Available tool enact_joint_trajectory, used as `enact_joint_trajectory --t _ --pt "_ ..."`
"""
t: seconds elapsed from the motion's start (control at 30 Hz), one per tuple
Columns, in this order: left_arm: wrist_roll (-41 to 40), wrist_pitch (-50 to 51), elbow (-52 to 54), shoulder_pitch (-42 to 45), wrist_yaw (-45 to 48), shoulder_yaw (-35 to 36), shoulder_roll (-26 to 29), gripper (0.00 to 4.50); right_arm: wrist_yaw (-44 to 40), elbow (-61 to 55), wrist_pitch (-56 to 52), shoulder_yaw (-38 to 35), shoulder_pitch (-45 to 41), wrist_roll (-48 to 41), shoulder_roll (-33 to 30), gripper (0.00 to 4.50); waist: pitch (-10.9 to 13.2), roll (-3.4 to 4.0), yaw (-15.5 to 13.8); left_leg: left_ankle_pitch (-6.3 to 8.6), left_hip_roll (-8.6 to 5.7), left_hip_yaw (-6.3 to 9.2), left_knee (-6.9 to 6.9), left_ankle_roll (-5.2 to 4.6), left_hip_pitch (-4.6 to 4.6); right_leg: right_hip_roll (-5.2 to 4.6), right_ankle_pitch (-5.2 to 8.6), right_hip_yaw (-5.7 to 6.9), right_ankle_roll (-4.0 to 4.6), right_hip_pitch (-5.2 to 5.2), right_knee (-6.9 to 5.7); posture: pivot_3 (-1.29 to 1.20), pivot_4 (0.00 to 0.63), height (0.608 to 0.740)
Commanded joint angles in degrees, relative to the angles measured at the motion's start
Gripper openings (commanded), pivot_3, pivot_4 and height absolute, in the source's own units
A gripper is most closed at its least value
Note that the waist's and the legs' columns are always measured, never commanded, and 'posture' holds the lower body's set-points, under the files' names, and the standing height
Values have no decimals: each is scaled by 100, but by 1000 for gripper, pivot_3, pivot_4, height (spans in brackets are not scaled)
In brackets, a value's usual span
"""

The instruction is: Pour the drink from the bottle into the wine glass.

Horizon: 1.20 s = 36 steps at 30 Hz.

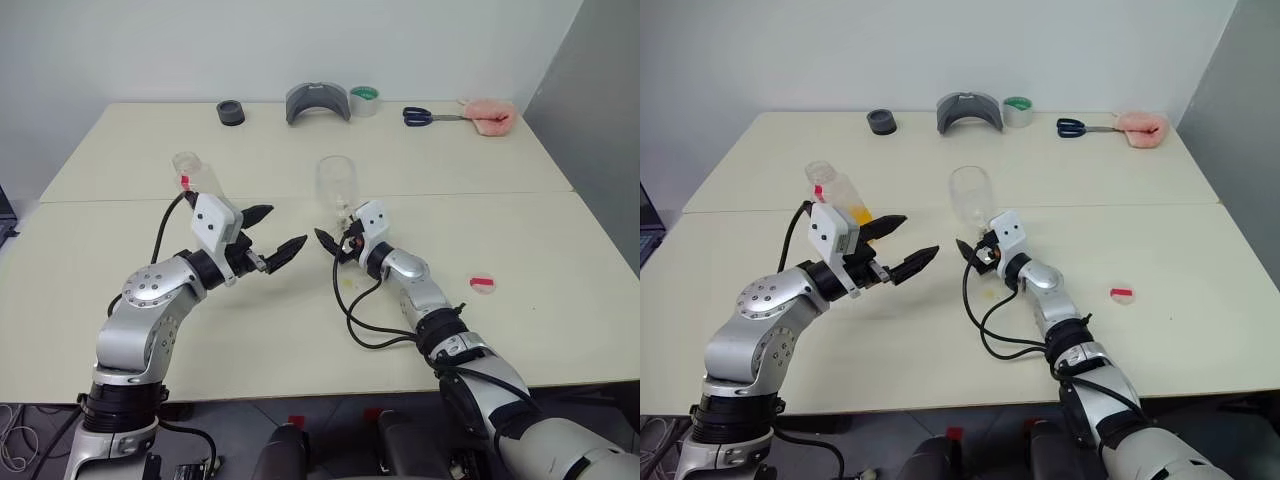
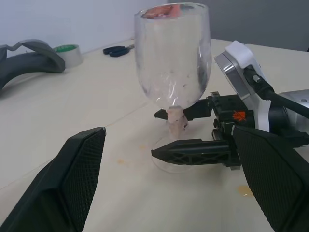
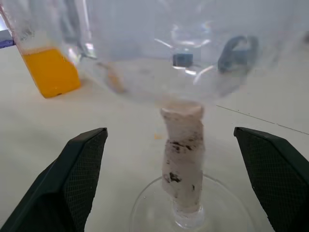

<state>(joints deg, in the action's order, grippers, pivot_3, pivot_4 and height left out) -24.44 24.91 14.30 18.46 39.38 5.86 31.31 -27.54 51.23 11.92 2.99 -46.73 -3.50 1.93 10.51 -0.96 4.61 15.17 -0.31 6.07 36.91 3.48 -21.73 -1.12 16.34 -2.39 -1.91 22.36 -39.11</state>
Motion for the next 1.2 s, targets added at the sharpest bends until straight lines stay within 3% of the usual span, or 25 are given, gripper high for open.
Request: enact_joint_trajectory --t 0.03,0.43,0.7,1.0,1.2 --pt "-57 -91 271 114 -20 58 -3 4500 -77 -340 -18 -38 2 -77 1 4472 0 0 0 0 0 0 0 0 0 0 0 0 0 0 0 0 150 740" --pt "-90 -139 311 170 -28 56 -80 4500 -380 -1547 -624 55 667 -149 -365 4472 0 0 -8 0 0 0 0 0 -1 -1 0 0 0 0 1 0 150 740" --pt "65 -331 324 -131 -92 -7 -192 4500 -699 -3075 -1423 305 1618 -235 -647 4472 0 0 -36 0 1 -1 0 0 -1 -1 0 -2 0 0 2 0 150 740" --pt "694 -940 -18 -1037 -1174 324 -672 4500 -1119 -5716 -2466 549 3011 -499 -1531 4472 0 0 -146 1 1 4 0 0 -3 -4 1 2 -2 -2 8 0 150 740" --pt "962 -1137 -365 -1305 -1937 638 -1086 4500 -1514 -6769 -2576 699 3465 -797 -1979 4472 1 -3 -164 1 -1 6 1 0 -3 -5 2 4 -3 -5 11 0 150 740"
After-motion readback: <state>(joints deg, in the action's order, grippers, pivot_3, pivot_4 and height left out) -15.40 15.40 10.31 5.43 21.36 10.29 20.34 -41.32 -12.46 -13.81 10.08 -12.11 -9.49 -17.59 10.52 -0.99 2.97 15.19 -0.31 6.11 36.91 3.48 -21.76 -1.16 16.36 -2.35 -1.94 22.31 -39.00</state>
